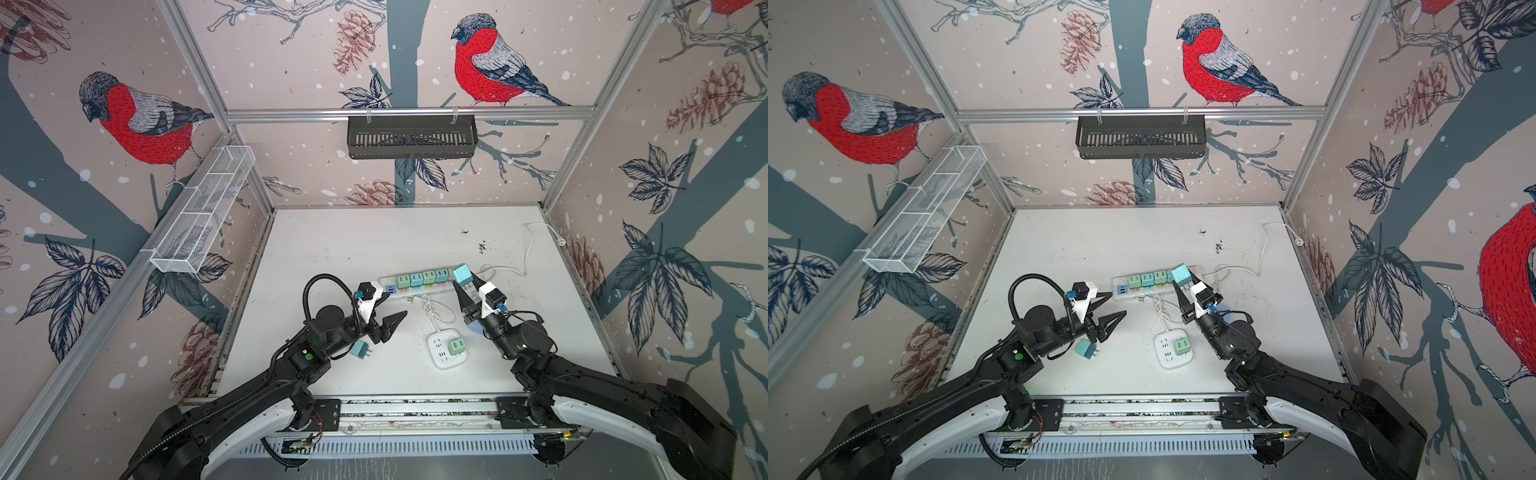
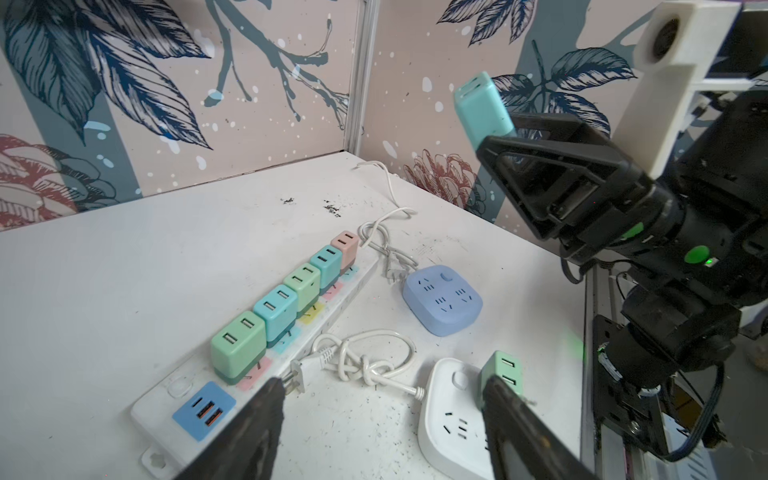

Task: Insert the plug
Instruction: 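Lift the teal adapter with the right gripper while the left gripper approaches, then close the left gripper on the teal adapter held by the right gripper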

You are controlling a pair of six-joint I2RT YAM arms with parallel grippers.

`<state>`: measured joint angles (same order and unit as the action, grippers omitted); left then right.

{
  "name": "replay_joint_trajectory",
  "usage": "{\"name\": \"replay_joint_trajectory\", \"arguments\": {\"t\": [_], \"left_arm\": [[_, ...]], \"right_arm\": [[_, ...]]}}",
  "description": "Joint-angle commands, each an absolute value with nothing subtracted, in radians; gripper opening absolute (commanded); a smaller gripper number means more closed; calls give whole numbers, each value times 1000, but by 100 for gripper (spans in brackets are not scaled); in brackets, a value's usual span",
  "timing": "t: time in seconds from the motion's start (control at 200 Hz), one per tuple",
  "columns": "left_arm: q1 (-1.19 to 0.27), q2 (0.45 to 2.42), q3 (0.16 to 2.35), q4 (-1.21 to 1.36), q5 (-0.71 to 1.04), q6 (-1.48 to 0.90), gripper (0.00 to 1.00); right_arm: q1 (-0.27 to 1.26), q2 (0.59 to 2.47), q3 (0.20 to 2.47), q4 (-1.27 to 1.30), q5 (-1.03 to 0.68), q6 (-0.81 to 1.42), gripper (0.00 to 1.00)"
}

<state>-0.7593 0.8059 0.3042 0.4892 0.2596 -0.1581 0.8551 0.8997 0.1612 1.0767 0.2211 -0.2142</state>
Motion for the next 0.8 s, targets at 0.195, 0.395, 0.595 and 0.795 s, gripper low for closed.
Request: {"name": "replay_joint_trajectory", "arguments": {"t": [0.195,0.395,0.595,0.795], "left_arm": [[-770,814,314,576,372,-127,74],[-776,874,341,574,436,-118,73],[-787,946,382,559,499,-112,73],[-839,1030,444,498,517,-68,72]], "right_arm": [[862,876,35,1183,-25,-476,0],[874,854,26,1156,-100,-520,0],[894,847,4,1177,-145,-572,0],[916,860,10,1171,-140,-600,0]]}}
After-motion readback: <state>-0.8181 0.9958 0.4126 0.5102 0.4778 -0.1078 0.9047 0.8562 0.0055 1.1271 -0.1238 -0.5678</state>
